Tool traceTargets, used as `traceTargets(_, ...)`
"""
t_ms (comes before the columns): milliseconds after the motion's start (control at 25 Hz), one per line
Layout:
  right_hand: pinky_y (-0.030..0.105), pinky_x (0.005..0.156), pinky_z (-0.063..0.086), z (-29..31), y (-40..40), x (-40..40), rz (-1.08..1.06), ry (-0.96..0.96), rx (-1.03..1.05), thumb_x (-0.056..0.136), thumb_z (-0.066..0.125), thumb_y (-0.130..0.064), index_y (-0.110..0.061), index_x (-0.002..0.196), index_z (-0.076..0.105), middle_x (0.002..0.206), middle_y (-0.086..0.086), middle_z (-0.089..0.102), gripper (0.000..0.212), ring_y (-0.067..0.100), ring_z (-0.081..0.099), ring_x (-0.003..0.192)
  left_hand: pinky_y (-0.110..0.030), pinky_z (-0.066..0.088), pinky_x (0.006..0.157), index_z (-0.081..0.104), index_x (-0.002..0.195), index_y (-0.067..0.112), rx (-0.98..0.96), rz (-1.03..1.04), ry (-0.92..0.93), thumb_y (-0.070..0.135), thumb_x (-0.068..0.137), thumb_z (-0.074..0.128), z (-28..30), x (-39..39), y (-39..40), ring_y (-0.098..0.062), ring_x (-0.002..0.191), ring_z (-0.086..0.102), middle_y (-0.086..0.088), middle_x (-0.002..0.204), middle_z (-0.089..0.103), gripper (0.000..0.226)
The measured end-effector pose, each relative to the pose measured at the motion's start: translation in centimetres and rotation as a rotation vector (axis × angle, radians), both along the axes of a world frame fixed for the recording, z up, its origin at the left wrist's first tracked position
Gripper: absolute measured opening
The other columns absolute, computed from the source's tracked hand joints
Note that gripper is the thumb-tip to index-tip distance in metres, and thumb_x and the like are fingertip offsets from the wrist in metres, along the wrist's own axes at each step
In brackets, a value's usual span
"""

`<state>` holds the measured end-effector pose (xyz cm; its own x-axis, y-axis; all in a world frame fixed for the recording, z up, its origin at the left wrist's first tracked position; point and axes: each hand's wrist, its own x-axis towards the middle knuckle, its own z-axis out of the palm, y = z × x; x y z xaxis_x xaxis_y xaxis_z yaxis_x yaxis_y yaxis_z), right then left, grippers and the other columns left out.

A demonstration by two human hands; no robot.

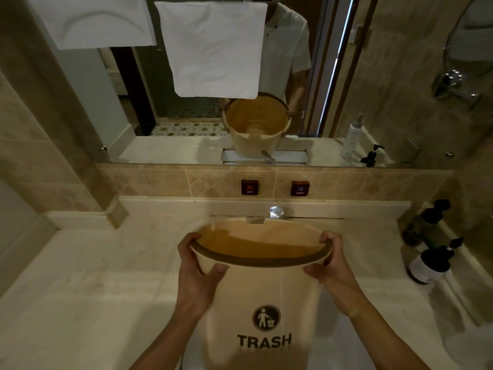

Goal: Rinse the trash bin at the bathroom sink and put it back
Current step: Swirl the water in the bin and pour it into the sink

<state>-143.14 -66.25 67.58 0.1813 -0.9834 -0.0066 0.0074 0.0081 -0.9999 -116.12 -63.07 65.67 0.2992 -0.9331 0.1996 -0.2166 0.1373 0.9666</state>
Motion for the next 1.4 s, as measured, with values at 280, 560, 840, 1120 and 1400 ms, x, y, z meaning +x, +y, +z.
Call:
traceTargets(280,0.044,0.075,0.051,-0.2,-0.2,-2.4,-0.073,0.011,0.015,0.041,0.088,-0.042,-0.034,0.1,0.039,0.109,0.003,0.049,0.077,0.025,0.053,0.098,-0.035,0.055,0.08,0.03,0.117,0.06,0.019,-0.067,-0.008,0.059,0.057,0.069,0.0,-2.5,-1.0,-0.019,0.105,0.06,0.005,0.121,0.056,0.072)
traceTargets(560,0.028,0.07,0.053,0.6,-0.7,-1.1,-0.065,0.001,-0.006,0.048,0.079,-0.031,-0.032,0.1,0.037,0.111,0.001,0.047,0.068,0.015,0.053,0.097,-0.039,0.055,0.077,0.03,0.122,0.052,-0.011,-0.016,0.006,0.077,0.056,0.067,0.6,-1.0,-1.5,-0.021,0.103,0.06,0.005,0.12,0.055,0.08)
traceTargets(840,0.028,0.069,0.051,-0.2,0.3,-0.7,-0.055,0.041,0.021,0.05,0.077,-0.037,-0.028,0.104,0.037,0.107,0.004,0.048,0.068,0.018,0.05,0.094,-0.054,0.056,0.076,0.028,0.117,0.06,0.059,0.016,-0.043,0.076,0.056,0.066,-0.1,-0.6,-0.2,-0.031,0.099,0.062,-0.008,0.12,0.057,0.074)
traceTargets(1120,0.037,0.077,0.052,0.8,-0.1,-2.4,-0.128,-0.011,0.026,0.05,0.079,-0.027,-0.029,0.103,0.04,0.108,-0.001,0.05,0.066,0.019,0.052,0.099,-0.034,0.054,0.072,0.028,0.117,0.06,0.015,-0.06,-0.052,0.074,0.056,0.066,0.7,-2.6,-1.2,-0.024,0.101,0.062,-0.004,0.119,0.057,0.073)
traceTargets(1400,0.033,0.076,0.053,0.7,-0.2,-0.5,-0.07,-0.026,0.01,0.047,0.079,-0.031,-0.031,0.101,0.038,0.112,0.002,0.048,0.068,0.016,0.053,0.098,-0.026,0.055,0.068,0.029,0.117,0.055,0.018,-0.014,-0.005,0.071,0.057,0.067,0.5,-0.7,-1.2,-0.023,0.095,0.063,-0.003,0.113,0.059,0.073)
